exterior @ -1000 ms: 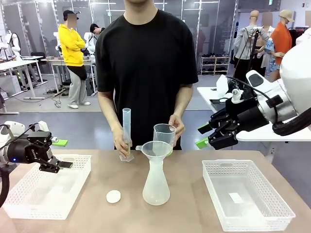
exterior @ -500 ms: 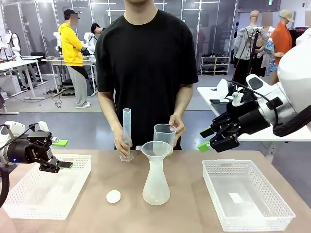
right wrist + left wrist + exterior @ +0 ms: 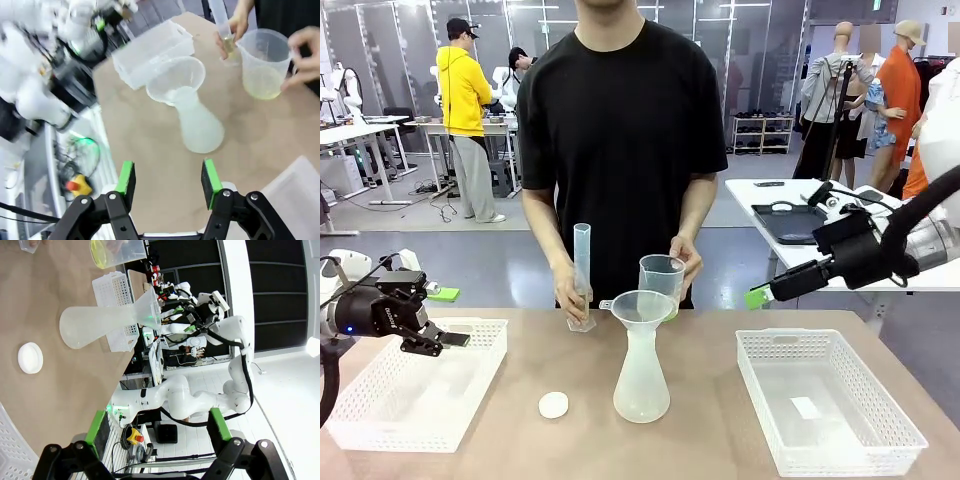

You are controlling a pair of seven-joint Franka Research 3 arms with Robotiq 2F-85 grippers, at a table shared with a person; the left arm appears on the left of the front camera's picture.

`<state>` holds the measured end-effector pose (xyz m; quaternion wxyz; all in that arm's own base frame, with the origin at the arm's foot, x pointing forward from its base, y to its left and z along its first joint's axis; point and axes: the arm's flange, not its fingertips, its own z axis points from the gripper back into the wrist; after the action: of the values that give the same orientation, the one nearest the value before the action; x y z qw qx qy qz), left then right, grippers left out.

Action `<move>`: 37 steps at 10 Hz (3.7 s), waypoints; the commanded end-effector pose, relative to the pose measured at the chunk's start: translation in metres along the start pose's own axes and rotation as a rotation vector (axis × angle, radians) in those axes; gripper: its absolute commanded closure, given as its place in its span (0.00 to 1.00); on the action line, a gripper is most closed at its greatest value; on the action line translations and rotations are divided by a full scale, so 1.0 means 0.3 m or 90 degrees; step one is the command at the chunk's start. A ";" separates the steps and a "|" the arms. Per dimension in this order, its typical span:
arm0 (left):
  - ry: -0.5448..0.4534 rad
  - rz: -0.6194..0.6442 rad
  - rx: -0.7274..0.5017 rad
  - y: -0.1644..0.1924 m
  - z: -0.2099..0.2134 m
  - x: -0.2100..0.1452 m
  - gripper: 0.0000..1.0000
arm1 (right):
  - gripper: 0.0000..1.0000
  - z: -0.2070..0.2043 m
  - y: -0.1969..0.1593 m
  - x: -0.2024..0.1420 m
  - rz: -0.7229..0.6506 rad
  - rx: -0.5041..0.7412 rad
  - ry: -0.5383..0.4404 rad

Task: Prepare the solutions needed for the experiment.
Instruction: Once the solution is in the Big flask , pick up the Plastic Funnel and place it back into the right Organizing basket.

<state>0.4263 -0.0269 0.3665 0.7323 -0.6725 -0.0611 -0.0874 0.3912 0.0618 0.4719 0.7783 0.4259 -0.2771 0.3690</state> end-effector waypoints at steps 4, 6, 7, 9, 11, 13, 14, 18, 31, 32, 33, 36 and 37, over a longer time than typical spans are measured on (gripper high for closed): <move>-0.002 0.005 0.002 -0.009 0.000 0.006 0.00 | 0.33 0.015 -0.239 -0.046 -0.292 0.115 -0.034; -0.002 0.005 0.002 -0.009 0.000 0.006 0.00 | 0.33 0.017 -0.311 -0.078 -0.351 0.149 -0.057; -0.002 0.005 0.002 -0.009 0.000 0.006 0.00 | 0.33 0.016 -0.353 -0.110 -0.390 0.176 -0.052; -0.002 0.005 0.002 -0.009 0.000 0.006 0.00 | 0.33 0.020 -0.394 -0.148 -0.440 0.241 -0.044; -0.002 0.005 0.002 -0.009 0.000 0.006 0.00 | 0.33 0.006 -0.411 -0.162 -0.460 0.256 -0.042; -0.002 0.005 0.002 -0.009 0.000 0.006 0.00 | 0.33 -0.002 -0.415 -0.176 -0.474 0.264 -0.047; -0.002 0.005 0.002 -0.009 0.000 0.006 0.00 | 0.33 -0.004 -0.413 -0.180 -0.475 0.262 -0.054; -0.002 0.005 0.002 -0.009 0.000 0.006 0.00 | 0.33 -0.008 -0.413 -0.204 -0.455 0.255 -0.040; -0.002 0.005 0.002 -0.009 0.000 0.006 0.00 | 0.33 -0.008 -0.413 -0.204 -0.455 0.255 -0.040; -0.002 0.005 0.002 -0.009 0.000 0.006 0.00 | 0.33 -0.008 -0.413 -0.204 -0.455 0.255 -0.040; -0.002 0.005 0.002 -0.009 0.000 0.006 0.00 | 0.33 -0.008 -0.413 -0.204 -0.455 0.255 -0.040; -0.002 0.005 0.002 -0.009 0.000 0.006 0.00 | 0.33 -0.008 -0.413 -0.204 -0.455 0.255 -0.040; -0.002 0.005 0.002 -0.009 0.000 0.006 0.00 | 0.33 -0.008 -0.413 -0.204 -0.455 0.255 -0.040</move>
<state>0.4263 -0.0269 0.3665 0.7324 -0.6725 -0.0611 -0.0874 0.4568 -0.0020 0.3684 0.7501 0.6497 -0.0586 0.1085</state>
